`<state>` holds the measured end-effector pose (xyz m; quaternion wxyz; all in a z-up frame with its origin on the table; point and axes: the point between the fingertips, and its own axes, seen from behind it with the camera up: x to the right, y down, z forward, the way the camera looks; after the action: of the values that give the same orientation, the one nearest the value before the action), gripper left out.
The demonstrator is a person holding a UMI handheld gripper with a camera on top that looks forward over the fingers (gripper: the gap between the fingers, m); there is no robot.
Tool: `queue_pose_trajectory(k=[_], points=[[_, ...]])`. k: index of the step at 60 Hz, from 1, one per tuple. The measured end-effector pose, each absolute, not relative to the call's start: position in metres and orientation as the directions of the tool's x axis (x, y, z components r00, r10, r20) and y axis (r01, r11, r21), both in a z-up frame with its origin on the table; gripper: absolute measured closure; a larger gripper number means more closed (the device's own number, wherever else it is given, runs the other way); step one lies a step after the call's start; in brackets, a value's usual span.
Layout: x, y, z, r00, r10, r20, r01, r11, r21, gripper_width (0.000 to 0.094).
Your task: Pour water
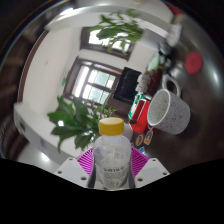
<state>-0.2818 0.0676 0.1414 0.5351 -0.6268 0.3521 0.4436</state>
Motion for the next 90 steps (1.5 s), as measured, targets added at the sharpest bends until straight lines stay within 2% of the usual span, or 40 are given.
queue_pose_trajectory(k=[7,17,29,40,48,57,63,69,70,75,83,90], points=[[-0.265,0.087,0.146,0.097,0.025,-0.995,-0.985,-0.143,-0.1,0.0477],[-0.247,0.098,0.15,-0.157,0.035,-0.987,-0.983,-0.099,0.153,0.0476],[-0.235,0.118,0.14,-0.354,0.032,-0.935,-0.933,-0.079,0.351,0.0477],[-0.233,0.118,0.132,-0.371,0.018,-0.928,-0.927,-0.071,0.369,0.0475],[-0.239,0.109,0.147,-0.212,0.028,-0.977,-0.973,-0.095,0.209,0.0476],[-0.246,0.095,0.193,0.214,0.075,-0.974,-0.965,-0.136,-0.223,0.0473],[-0.224,0.094,0.217,0.547,0.087,-0.833,-0.825,-0.111,-0.553,0.0464],[-0.182,0.099,0.246,0.787,0.017,-0.616,-0.614,-0.07,-0.786,0.046],[-0.169,0.102,0.237,0.814,0.015,-0.58,-0.579,-0.06,-0.813,0.0459],[-0.134,0.097,0.248,0.913,-0.083,-0.399,-0.405,-0.06,-0.913,0.046],[-0.042,0.095,0.215,0.951,-0.295,-0.092,-0.134,-0.123,-0.983,0.045],[0.018,0.091,0.175,0.907,-0.42,0.033,-0.055,-0.195,-0.979,0.0452]])
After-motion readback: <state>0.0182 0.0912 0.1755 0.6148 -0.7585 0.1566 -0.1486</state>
